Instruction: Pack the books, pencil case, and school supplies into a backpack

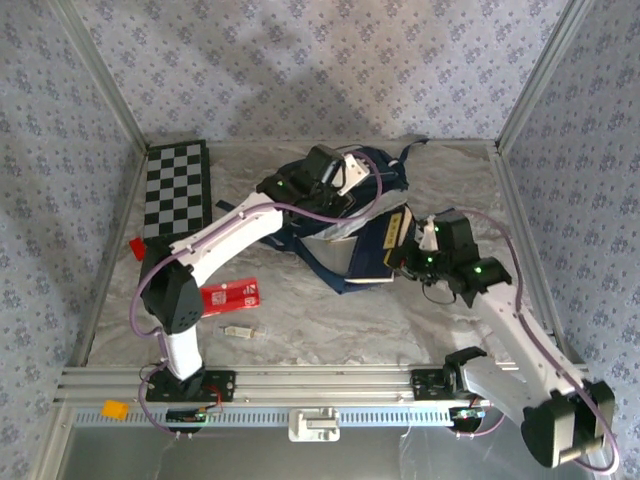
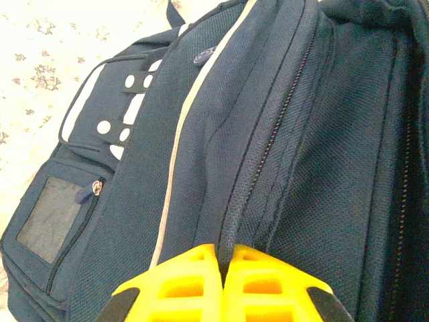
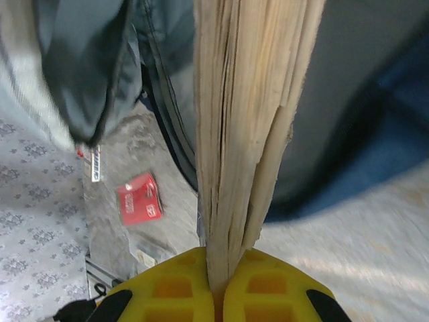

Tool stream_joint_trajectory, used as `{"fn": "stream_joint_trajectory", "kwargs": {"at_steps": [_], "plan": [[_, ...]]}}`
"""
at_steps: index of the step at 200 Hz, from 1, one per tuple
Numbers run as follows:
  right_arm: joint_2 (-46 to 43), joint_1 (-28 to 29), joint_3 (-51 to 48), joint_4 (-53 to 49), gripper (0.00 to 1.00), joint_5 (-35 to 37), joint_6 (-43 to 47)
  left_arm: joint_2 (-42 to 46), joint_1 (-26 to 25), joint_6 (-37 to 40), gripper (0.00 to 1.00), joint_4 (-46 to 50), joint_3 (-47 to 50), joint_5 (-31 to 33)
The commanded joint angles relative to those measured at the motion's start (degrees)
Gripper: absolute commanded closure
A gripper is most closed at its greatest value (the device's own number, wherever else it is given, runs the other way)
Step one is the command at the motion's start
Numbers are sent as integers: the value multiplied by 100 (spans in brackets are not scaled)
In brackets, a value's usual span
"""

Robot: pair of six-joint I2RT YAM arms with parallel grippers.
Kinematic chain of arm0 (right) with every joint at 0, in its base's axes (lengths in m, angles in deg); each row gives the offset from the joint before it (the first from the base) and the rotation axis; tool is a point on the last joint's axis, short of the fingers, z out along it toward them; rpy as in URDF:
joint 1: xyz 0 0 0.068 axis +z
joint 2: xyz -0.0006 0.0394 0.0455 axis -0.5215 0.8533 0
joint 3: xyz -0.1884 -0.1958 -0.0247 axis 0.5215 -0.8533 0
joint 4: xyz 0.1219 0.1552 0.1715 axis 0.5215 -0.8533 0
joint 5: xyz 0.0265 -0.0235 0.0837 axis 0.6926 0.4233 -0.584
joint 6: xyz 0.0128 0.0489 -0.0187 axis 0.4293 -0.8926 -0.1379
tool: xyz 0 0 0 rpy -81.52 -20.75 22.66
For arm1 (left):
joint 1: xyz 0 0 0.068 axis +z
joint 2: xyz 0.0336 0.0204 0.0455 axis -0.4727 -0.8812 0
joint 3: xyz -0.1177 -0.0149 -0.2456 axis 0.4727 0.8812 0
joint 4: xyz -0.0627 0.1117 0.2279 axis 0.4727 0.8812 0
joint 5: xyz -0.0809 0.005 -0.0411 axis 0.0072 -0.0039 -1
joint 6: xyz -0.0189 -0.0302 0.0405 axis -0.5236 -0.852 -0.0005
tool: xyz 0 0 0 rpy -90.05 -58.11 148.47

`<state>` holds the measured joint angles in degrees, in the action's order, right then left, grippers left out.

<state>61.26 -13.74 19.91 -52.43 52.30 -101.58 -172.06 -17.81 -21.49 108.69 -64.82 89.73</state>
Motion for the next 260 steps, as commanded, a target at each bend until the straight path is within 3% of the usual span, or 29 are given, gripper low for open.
{"fn": "stream_joint_trajectory", "kwargs": {"at_steps": [1,29,72,82,101,123,157,172,190,224,260], "plan": [[555,59,-141,1728,100,-226,-214,562,52,-248,100,-568,62,-265],[1371,126,-238,3197,98,-143,-408,655,120,-403,100,-489,103,-295],[3056,71,425,3661,95,-184,-177,818,234,-673,100,-674,345,-368],[3357,18,620,3590,90,-115,-113,825,266,-744,100,-682,353,-364],[3743,-20,879,3528,72,-108,32,827,336,-842,100,-647,346,-383],[3612,-4,953,2884,55,326,343,887,407,-929,100,-648,403,-475],[2774,328,576,1867,44,1711,522,908,471,-1063,100,-688,433,-600],[2541,526,484,1396,45,2068,347,903,484,-1072,100,-710,442,-675],[2437,889,298,1511,50,2054,244,898,480,-1073,100,-714,447,-764],[2636,1507,92,2092,73,2095,-87,888,490,-1129,100,-750,469,-830],[3192,1509,-51,2911,88,2284,-265,954,498,-1150,100,-757,503,-872]]}}
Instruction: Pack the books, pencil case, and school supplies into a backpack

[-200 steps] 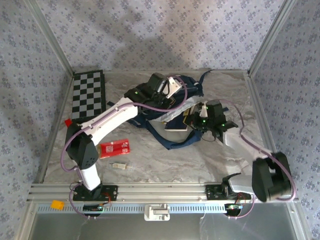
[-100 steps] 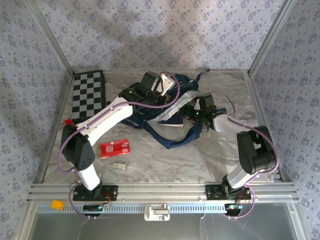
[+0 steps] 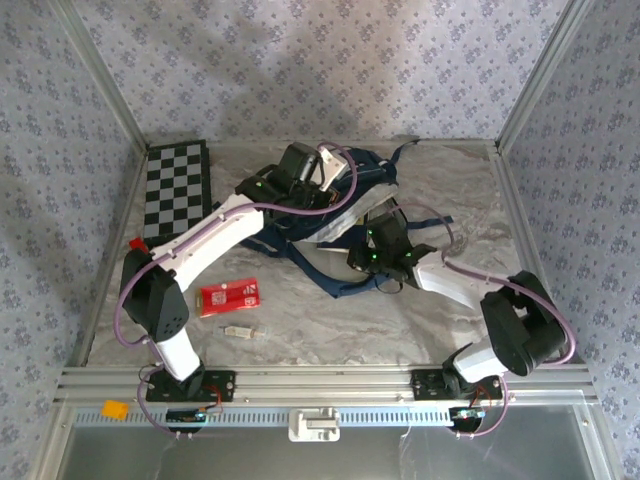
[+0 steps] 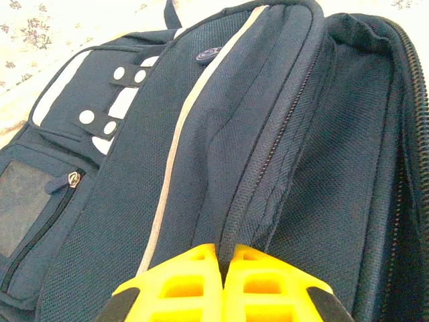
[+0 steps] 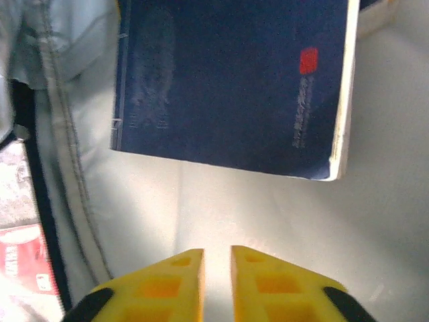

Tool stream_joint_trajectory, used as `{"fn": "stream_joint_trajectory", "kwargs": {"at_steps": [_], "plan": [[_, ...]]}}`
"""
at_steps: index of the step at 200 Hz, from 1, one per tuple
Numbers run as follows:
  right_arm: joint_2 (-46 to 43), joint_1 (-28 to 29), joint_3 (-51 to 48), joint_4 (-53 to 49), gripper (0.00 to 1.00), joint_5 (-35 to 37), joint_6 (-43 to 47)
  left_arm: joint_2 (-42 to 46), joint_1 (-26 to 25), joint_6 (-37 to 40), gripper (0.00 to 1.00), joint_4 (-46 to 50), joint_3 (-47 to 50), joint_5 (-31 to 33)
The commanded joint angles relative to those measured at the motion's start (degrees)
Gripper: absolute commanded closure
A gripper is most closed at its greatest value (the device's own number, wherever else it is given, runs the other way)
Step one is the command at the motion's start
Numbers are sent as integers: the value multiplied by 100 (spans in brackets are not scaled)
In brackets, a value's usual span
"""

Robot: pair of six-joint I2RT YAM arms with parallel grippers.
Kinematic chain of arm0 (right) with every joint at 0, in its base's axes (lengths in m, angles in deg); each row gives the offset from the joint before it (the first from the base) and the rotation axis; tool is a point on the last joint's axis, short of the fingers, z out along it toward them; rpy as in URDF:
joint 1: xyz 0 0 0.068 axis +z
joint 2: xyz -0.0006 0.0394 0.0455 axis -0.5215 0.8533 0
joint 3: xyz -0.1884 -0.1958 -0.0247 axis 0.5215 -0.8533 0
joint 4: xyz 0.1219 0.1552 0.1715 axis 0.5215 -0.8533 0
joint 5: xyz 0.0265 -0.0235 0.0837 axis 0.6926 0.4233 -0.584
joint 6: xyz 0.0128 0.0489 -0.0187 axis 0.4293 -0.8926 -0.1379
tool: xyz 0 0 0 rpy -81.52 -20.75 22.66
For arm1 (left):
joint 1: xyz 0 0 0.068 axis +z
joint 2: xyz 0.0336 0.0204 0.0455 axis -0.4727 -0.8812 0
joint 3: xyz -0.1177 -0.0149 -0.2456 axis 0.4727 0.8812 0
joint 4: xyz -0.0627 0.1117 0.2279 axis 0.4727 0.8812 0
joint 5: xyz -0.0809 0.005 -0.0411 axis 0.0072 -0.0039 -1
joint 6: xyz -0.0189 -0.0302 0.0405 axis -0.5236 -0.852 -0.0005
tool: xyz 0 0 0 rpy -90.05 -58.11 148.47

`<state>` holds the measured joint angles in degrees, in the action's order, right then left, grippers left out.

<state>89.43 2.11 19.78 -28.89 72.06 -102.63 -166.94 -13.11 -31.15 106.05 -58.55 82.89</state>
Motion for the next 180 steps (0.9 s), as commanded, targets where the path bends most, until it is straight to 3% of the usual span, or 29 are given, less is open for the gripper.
{"fn": "stream_joint_trajectory", "kwargs": {"at_steps": [1,43,95,137,180], "plan": [[391,-80,-32,565,88,316,-150,445,28,-189,100,-490,-129,-192],[663,-624,25,1371,93,697,154,450,34,-252,100,-453,-142,-297],[705,-868,208,1406,92,396,533,402,38,-364,100,-471,-127,-374],[-390,-813,-386,985,89,-81,516,303,39,-706,100,-450,-32,-472],[-2189,-689,-707,-926,87,629,263,9,37,-1521,100,-760,379,-559]]}}
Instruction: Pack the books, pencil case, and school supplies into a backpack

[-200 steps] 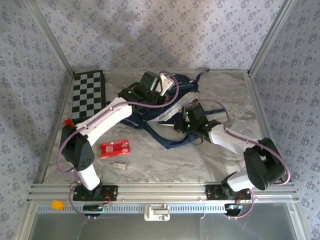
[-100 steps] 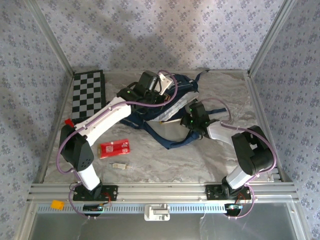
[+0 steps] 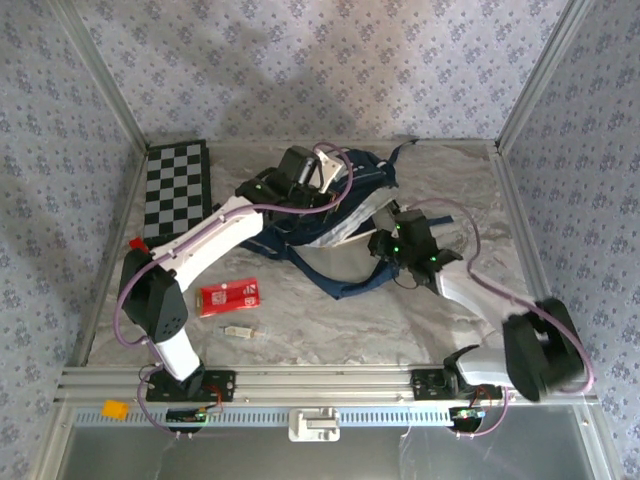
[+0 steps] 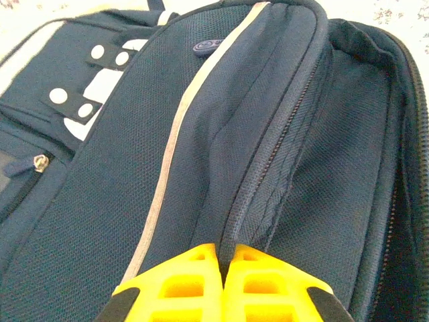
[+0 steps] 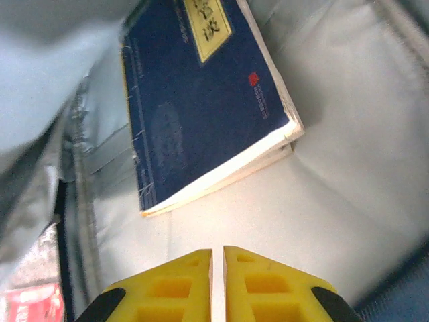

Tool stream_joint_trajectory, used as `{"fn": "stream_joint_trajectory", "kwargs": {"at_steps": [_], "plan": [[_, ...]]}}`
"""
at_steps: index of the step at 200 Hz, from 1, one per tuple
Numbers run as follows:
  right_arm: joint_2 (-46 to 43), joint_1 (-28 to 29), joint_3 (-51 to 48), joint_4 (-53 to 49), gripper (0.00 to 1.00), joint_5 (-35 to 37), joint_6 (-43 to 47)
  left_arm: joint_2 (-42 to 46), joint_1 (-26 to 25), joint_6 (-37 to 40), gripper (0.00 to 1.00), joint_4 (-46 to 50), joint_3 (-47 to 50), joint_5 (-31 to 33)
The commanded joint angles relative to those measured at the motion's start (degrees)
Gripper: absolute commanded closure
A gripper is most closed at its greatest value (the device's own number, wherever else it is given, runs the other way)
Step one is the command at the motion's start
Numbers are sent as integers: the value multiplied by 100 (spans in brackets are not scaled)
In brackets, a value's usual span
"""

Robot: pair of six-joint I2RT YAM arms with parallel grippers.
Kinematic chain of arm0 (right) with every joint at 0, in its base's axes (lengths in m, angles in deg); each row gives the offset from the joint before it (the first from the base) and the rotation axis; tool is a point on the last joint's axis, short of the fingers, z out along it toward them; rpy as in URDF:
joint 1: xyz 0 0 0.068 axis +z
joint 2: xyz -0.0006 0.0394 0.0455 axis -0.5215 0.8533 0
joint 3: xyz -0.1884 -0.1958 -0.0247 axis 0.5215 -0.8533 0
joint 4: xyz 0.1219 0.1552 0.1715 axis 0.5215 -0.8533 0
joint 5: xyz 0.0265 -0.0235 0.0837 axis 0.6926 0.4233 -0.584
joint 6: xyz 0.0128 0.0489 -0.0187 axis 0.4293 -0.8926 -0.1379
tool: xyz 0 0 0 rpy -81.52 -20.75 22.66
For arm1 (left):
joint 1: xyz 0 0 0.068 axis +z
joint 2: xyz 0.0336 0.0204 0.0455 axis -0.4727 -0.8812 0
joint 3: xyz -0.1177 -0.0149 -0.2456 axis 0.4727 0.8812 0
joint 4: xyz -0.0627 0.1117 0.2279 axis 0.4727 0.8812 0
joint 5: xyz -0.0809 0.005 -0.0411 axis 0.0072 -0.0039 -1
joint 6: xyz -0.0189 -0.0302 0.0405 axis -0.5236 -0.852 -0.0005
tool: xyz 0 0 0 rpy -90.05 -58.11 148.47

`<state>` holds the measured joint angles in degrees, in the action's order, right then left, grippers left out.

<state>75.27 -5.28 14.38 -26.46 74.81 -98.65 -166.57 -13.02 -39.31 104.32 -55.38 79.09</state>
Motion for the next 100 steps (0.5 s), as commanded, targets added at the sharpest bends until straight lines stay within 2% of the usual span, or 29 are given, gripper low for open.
{"fn": "stream_joint_trajectory", "kwargs": {"at_steps": [1,21,33,46,60,73,100], "plan": [[-810,53,-170,-1188,87,346,-138,-42,28,-723,100,-587,65,-186],[-1416,204,-98,-1836,87,492,-277,-288,24,-1126,100,-615,139,-389],[-1638,319,-44,-2148,86,470,-284,-447,11,-1325,98,-610,143,-810],[-1742,432,72,-2372,84,244,-183,-563,-7,-1384,87,-507,118,-1229],[-1777,624,219,-2630,82,207,-143,-495,-1,-1520,70,-503,283,-1231],[-1731,810,299,-2695,80,165,-124,-289,62,-1725,58,-674,614,-1228],[-1350,1094,395,-2538,71,38,-245,418,284,-2257,47,-1161,1510,-1188]]}}
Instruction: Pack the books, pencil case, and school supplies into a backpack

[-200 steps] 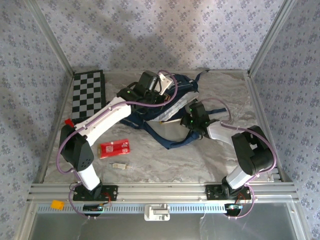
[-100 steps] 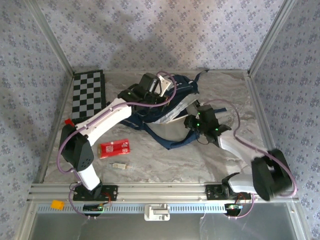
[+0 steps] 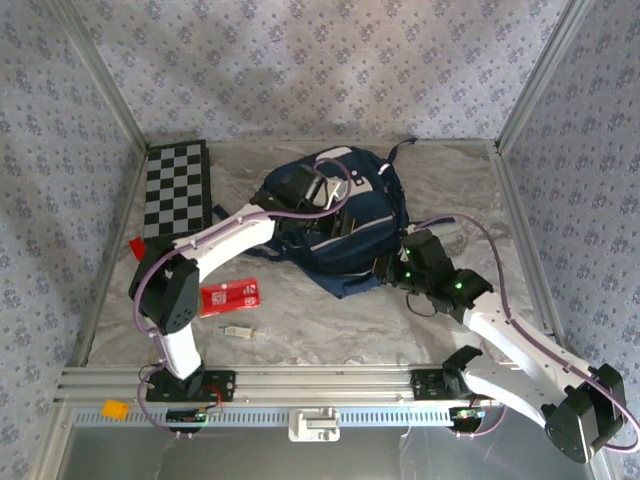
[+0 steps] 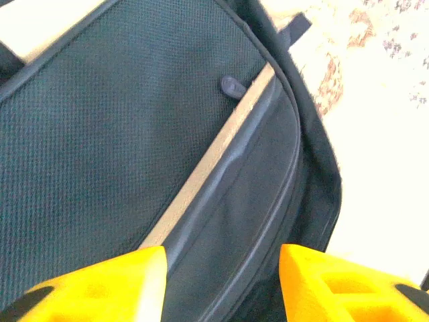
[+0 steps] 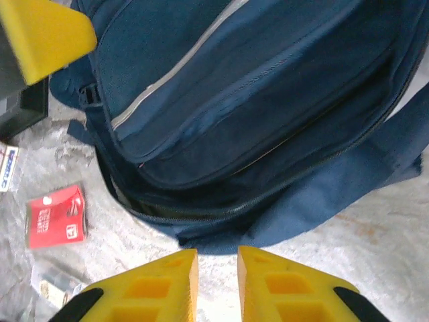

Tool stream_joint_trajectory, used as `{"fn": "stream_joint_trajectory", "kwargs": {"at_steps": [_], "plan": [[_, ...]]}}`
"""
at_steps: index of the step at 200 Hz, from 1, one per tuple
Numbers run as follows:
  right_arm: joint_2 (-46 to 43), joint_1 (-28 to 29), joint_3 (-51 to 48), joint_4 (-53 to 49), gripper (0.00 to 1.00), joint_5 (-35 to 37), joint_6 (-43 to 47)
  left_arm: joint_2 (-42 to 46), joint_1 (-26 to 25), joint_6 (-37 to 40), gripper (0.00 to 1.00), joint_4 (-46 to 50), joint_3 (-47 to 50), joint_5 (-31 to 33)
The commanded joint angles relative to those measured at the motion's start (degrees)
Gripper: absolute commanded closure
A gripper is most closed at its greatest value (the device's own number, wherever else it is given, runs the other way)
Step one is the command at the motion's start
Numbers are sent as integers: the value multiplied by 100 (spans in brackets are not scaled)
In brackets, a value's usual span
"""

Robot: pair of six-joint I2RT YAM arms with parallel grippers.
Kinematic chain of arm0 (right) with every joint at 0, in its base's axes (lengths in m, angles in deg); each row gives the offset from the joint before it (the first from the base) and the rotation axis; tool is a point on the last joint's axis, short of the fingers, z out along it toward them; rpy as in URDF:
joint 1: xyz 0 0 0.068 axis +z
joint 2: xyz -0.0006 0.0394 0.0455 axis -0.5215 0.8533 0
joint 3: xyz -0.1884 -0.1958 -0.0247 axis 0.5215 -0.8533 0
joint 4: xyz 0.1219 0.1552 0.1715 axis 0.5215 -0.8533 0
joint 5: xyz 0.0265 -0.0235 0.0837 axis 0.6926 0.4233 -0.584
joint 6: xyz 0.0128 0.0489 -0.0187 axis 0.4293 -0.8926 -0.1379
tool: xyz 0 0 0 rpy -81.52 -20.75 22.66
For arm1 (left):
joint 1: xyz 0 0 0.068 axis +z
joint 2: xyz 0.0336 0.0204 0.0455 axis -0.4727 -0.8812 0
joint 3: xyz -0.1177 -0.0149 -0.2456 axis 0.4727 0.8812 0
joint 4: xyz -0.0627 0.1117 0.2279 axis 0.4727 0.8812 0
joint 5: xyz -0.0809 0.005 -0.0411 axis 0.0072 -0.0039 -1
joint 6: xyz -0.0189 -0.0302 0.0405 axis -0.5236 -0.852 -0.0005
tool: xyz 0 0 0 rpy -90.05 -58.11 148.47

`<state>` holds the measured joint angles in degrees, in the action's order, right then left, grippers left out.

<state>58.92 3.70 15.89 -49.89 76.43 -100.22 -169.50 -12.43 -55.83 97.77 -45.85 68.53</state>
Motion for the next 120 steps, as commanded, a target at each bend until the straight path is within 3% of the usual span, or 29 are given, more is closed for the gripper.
{"fn": "stream_joint_trajectory", "kwargs": {"at_steps": [1,40,70,120], "plan": [[303,200,242,-180,71,-127,-89,725,246,-620,47,-517,588,-127],[1128,497,277,505,60,-136,-225,1448,901,-1079,35,-643,1664,65],[1680,708,290,933,56,-120,-314,1682,1471,-1504,32,-808,2270,288],[1973,857,175,1229,52,21,-545,1080,2048,-2249,31,-1157,2340,132]]}}
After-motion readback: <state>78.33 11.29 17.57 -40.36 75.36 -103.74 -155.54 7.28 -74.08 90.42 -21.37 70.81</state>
